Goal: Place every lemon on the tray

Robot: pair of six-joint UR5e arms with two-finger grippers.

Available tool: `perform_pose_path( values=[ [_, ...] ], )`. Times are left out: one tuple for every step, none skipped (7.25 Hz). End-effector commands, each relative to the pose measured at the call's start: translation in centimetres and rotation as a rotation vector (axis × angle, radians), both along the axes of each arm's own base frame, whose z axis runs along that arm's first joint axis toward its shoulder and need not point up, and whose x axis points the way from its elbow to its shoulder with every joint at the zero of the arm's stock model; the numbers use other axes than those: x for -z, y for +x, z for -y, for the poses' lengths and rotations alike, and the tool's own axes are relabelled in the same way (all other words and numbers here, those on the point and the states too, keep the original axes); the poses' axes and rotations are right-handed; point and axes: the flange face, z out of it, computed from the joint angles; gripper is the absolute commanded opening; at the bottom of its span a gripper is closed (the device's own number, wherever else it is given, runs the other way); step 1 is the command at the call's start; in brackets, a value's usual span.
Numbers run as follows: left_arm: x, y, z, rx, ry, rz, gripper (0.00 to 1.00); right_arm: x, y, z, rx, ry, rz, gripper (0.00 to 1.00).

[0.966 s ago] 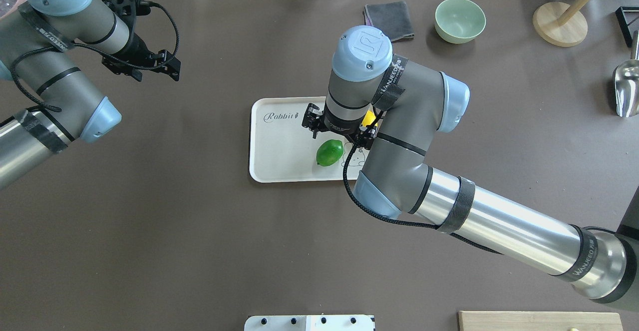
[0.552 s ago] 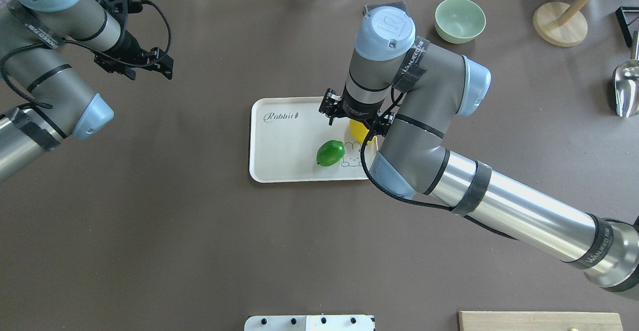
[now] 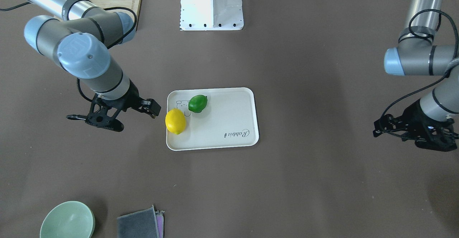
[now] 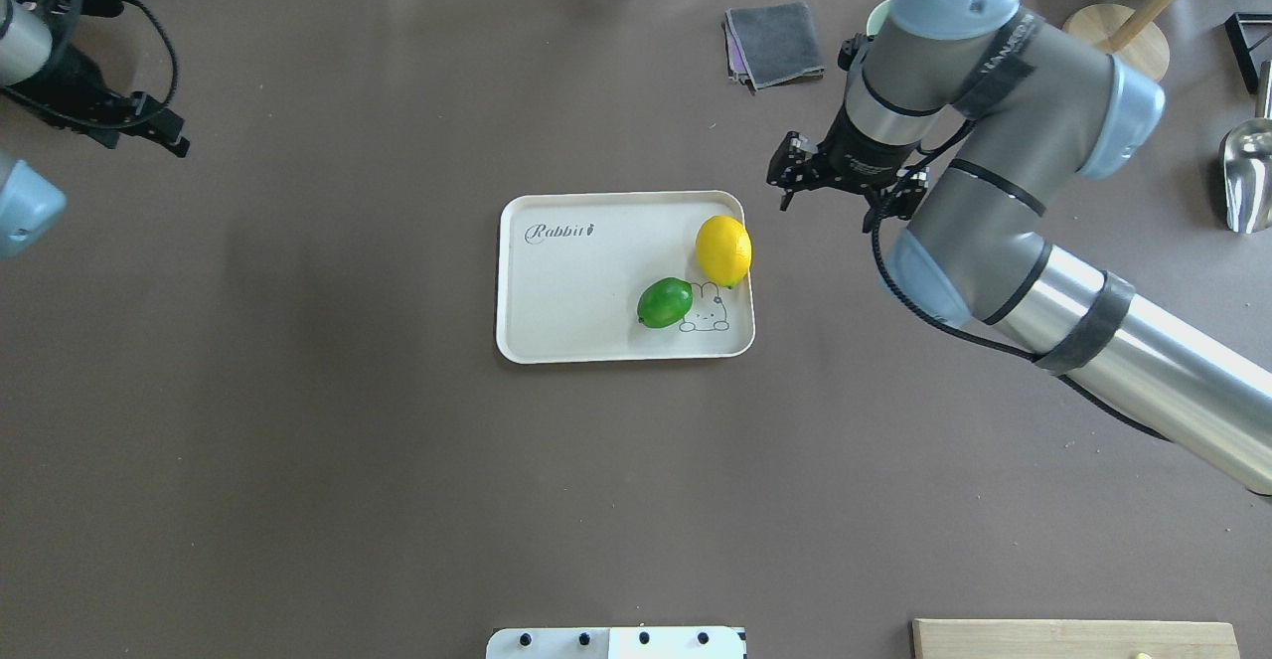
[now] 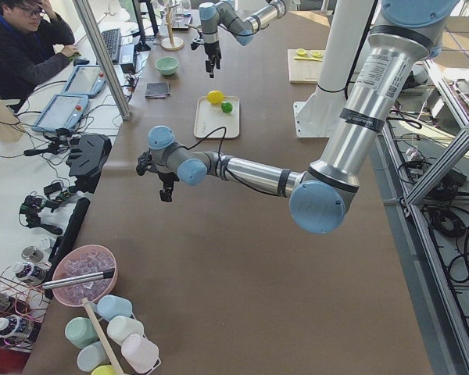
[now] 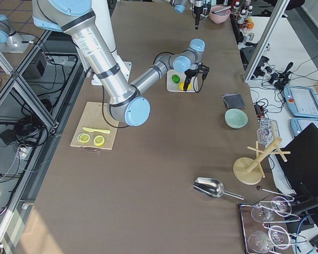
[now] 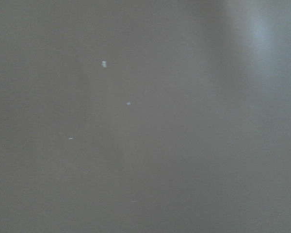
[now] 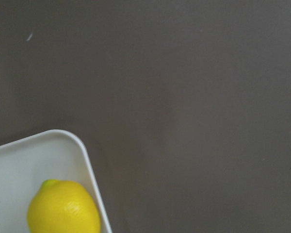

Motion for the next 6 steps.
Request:
perform_pose_path(
  values=[
    [-8.0, -10.4, -3.7, -0.001, -0.023, -0.021, 0.97, -7.3, 11.7, 0.9, 0.067, 0.100, 0.003, 1.00],
    [-12.6, -14.0, -7.2, -0.022, -0.019, 0.001, 0.97, -10.1, 16.1, 1.0, 0.092, 0.132, 0.008, 1.00],
    [-15.6, -16.5, -9.9, -0.017, -0.039, 0.013, 0.97, -14.0, 19.6, -2.1, 0.144, 0.170, -0.010, 1.00],
    [-17.7, -17.8, -11.9, 0.002, -0.102, 0.021, 0.97, -18.6, 24.8, -5.6, 0.214, 0.233, -0.035, 1.00],
    [-18.5, -19.0, -12.5, 0.022, -0.220, 0.022, 0.97, -21.3, 28.4, -7.2, 0.236, 0.253, -0.048, 1.00],
    [-17.5, -20.6, -12.6, 0.054, -0.361, 0.014, 0.97, -22.4, 30.1, -7.7, 0.229, 0.252, -0.053, 1.00]
  ],
)
